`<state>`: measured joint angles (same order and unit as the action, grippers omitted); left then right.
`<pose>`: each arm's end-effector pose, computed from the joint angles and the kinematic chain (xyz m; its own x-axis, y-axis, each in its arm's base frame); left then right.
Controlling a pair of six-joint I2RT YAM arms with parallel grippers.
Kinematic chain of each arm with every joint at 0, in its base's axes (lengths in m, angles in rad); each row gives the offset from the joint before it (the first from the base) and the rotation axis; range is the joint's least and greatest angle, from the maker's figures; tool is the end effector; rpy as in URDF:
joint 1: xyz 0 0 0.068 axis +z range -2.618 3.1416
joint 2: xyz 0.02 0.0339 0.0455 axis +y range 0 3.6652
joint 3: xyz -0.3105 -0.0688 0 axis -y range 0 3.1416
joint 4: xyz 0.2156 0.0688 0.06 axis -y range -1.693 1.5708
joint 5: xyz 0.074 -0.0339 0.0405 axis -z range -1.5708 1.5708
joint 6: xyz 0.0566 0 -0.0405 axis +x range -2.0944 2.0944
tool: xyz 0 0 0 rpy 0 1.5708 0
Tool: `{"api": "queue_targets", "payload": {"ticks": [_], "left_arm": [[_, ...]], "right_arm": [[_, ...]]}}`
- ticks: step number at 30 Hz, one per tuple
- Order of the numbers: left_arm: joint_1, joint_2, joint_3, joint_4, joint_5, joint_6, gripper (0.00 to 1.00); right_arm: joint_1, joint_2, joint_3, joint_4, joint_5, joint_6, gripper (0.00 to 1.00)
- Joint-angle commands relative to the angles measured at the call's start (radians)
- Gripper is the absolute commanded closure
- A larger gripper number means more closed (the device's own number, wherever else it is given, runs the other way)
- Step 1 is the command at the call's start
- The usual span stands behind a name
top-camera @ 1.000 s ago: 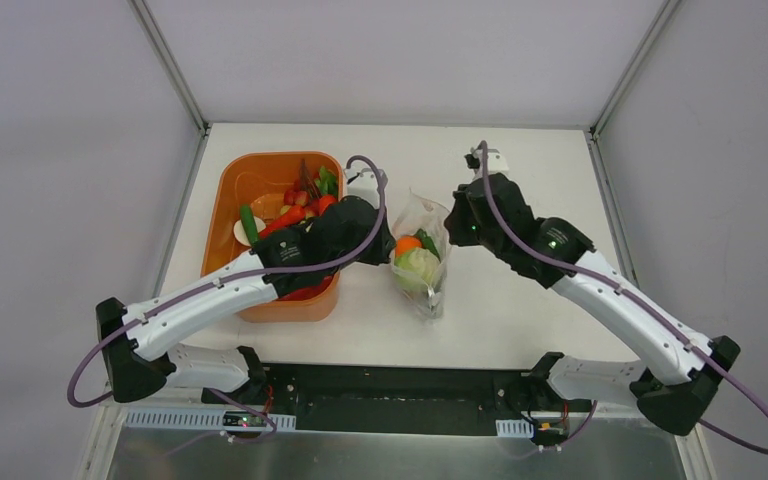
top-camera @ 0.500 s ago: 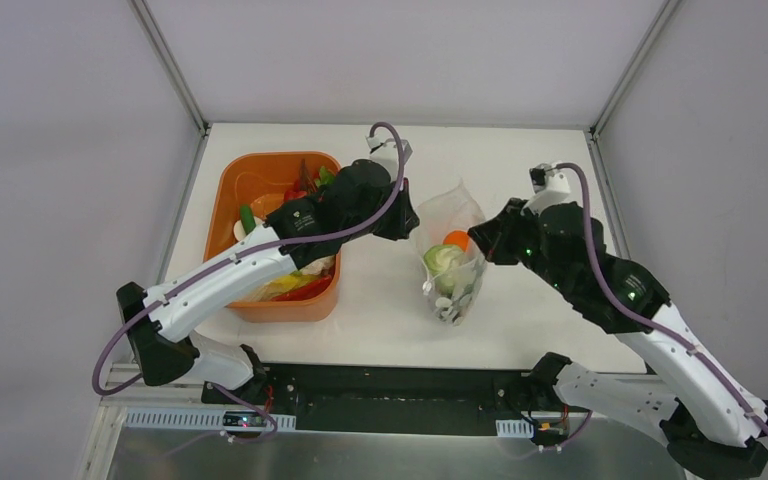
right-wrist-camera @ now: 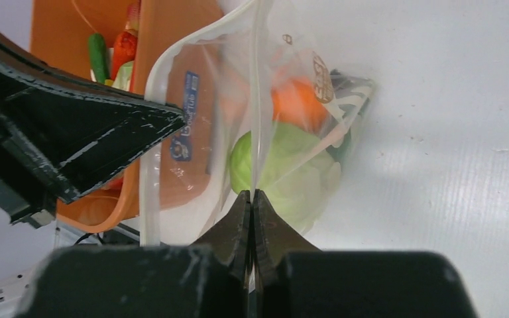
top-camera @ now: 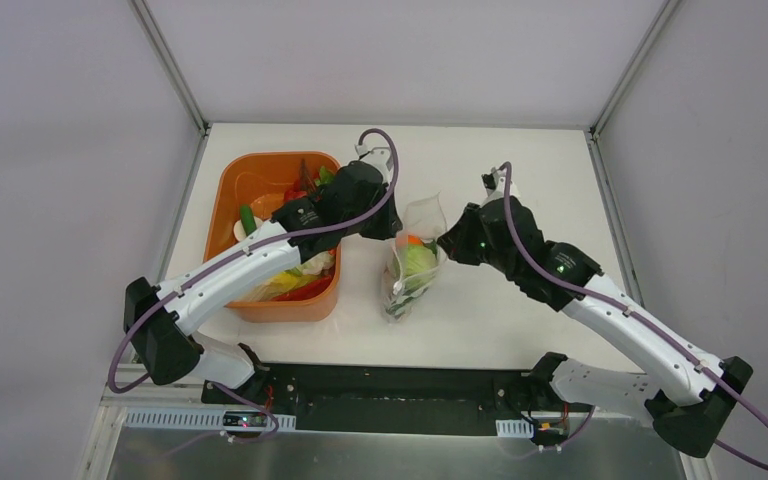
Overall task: Place the food in the zip-top bag and seal the zipper
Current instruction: Adjust the zipper food storage bag at the center of the board.
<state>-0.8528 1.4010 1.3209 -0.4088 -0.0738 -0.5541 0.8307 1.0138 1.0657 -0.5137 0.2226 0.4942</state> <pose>0.2021 -0.2250 0.4008 -0.6354 -0.0702 -0.7690 0.4397 0.7857 -0.4351 0.1331 0.1272 0.3906 -0.5429 0.0916 -0.8348 -0.3742 0.8636 0.3380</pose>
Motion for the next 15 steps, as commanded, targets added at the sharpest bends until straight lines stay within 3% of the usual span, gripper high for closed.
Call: {"api": "queue_targets", "payload": {"ticks": [1,7,12,15], "left_arm": [[0.013,-0.043,0.004,0.058,0.07,0.008,1.0],[0.014,-0.05,0.014,0.058,0.122,0.004,0.97],[0.019,-0.034,0.023,0.029,0.089,0.015,0.96],[0.027,-0.007,0.024,-0.006,0.048,0.02,0.95]], "right_arm": [[0.001,-0.036,0.042,0.134,-0.065,0.028,1.0],[-0.001,-0.087,0.036,0.133,0.013,0.029,1.0],[0.001,-0.128,-0.031,0.249,-0.078,0.041,1.0],[0.0,-0.079,-0.036,0.219,-0.063,0.044,1.0]]}}
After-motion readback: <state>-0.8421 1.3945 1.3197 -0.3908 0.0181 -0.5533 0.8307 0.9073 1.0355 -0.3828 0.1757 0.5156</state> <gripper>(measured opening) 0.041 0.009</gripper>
